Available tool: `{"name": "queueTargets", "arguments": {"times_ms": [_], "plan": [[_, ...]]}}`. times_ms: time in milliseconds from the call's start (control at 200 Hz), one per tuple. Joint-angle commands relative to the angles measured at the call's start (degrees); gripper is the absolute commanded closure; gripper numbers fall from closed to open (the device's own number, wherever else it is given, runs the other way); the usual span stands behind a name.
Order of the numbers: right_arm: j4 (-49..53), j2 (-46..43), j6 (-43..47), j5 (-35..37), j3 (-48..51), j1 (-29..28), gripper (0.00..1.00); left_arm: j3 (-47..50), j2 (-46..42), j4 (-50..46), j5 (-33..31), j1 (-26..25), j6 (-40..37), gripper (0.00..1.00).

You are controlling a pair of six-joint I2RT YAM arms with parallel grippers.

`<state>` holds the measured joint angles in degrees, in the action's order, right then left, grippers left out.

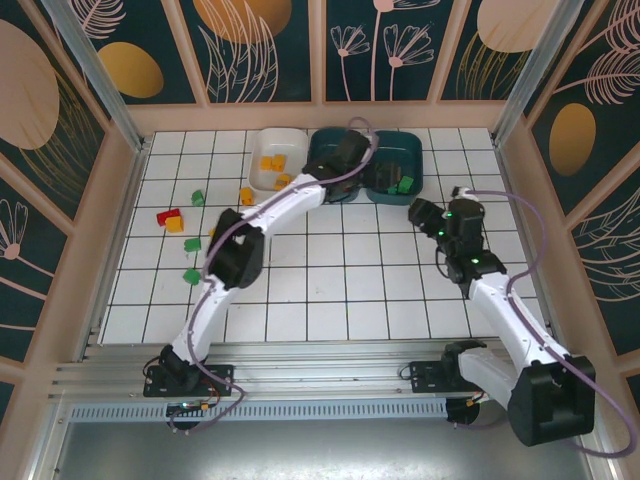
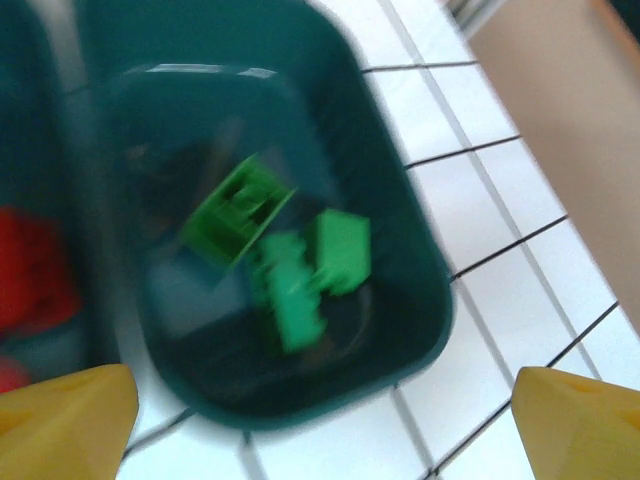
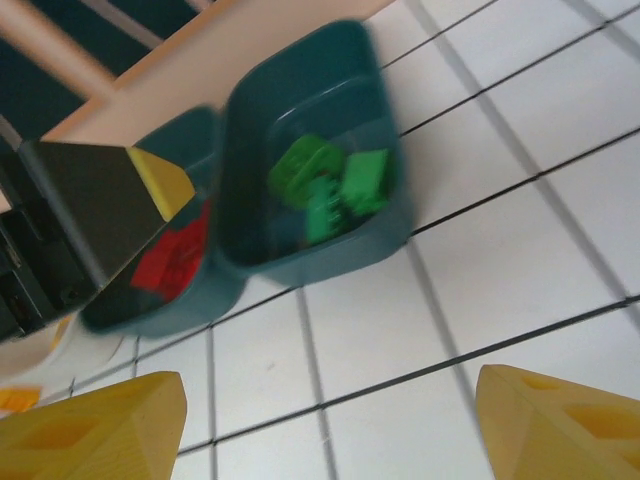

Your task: Sort the legos into containers by color

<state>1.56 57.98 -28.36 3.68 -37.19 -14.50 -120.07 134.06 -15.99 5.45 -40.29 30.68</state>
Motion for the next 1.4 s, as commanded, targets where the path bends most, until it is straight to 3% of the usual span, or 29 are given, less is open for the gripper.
{"name": "queueTargets", "arguments": {"times_ms": [0, 200, 335, 455, 691, 1181, 1391], "plan": [[-2.2, 4.2, 0.9, 6.8, -3.6, -10.6, 0.23, 20.6, -20.1, 9.0, -3.0, 6.9, 4.6, 0.04], [-6.7, 23.1, 2.6, 13.9, -13.3, -29.7, 0.23, 54.3, -48.3, 8.6, -7.4, 18.9, 10.5, 0.02], [-9.4, 37.4, 11.1, 6.7, -22.5, -35.8, 0.23, 71.3, -62.5, 4.6, -5.3, 28.8, 15.3, 0.02], [-9.5, 47.0, 21.4, 3.4, -29.3, -39.4, 0.22, 80.1, -72.2, 2.1, -3.1, 35.3, 16.0, 0.02], [-5.5, 59.7, 29.4, 0.3, -38.9, -39.7, 0.22, 83.9, -77.0, 1.8, -1.6, 36.1, 16.4, 0.01], [-2.9, 76.8, 29.6, 5.3, -55.2, -37.4, 0.23, 81.9, -76.8, 3.0, 2.0, 36.1, 15.4, 0.02], [-3.0, 78.7, 29.3, 2.7, -58.1, -35.3, 0.27, 81.9, -76.7, 3.7, 2.3, 36.1, 15.5, 0.02]]}}
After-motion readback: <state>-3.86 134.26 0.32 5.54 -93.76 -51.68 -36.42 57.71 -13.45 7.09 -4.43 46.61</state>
